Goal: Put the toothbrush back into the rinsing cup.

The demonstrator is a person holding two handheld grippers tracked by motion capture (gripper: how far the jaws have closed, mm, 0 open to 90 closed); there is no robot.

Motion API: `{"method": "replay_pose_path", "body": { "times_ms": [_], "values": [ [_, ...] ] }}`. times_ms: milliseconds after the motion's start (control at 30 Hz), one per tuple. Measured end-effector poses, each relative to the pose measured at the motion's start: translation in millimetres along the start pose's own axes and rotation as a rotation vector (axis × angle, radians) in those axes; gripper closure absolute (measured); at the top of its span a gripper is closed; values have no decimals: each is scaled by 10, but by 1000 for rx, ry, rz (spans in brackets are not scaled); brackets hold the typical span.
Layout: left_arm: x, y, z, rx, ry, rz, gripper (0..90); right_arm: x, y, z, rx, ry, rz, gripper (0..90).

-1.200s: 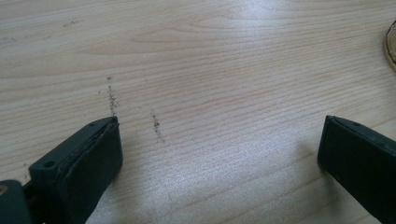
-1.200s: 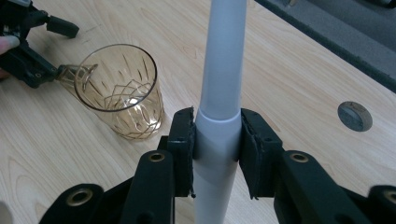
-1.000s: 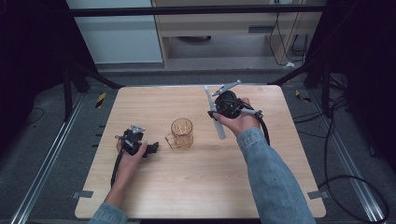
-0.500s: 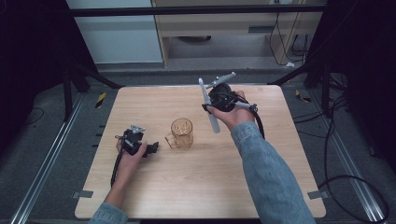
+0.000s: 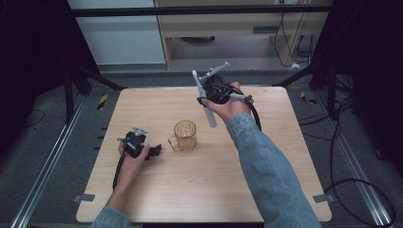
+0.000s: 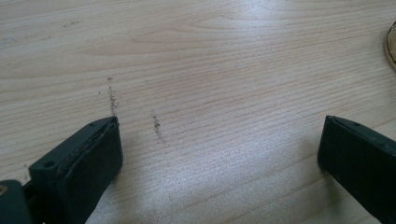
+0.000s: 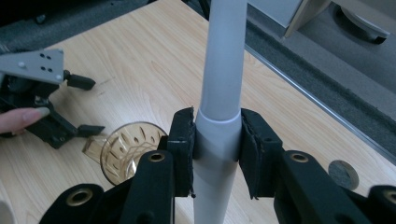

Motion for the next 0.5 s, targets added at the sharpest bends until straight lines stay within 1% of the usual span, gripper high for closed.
{"method": "replay_pose_path", "body": {
  "times_ms": [67,167,233,267,300,500],
  "values": [
    [0,0,0,0,0,0,0,5,5,21,2,-3,2,675],
    [0,0,0,0,0,0,0,23,25,115,-4,-24,10,675],
    [0,0,0,0,0,0,0,30,39,161,7,-34,14,675],
    [0,0,0,0,0,0,0,30,39,161,7,-34,14,675],
    [1,-1,0,-2,-2,1,0,45,48,198,2,-43,18,675],
    [2,-1,0,-2,-2,1,0,114,94,264,2,-60,22,675]
  ]
}}
Point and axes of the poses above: each handheld gripper's, and its own axes: x roughly forward along the jaws, z roughly out of its top, y roughly to its left, the point moved 3 cm from there along x, roughly forward along the jaws, and after that the axes turned 11 degrees about -y, right-handed, at the moved point
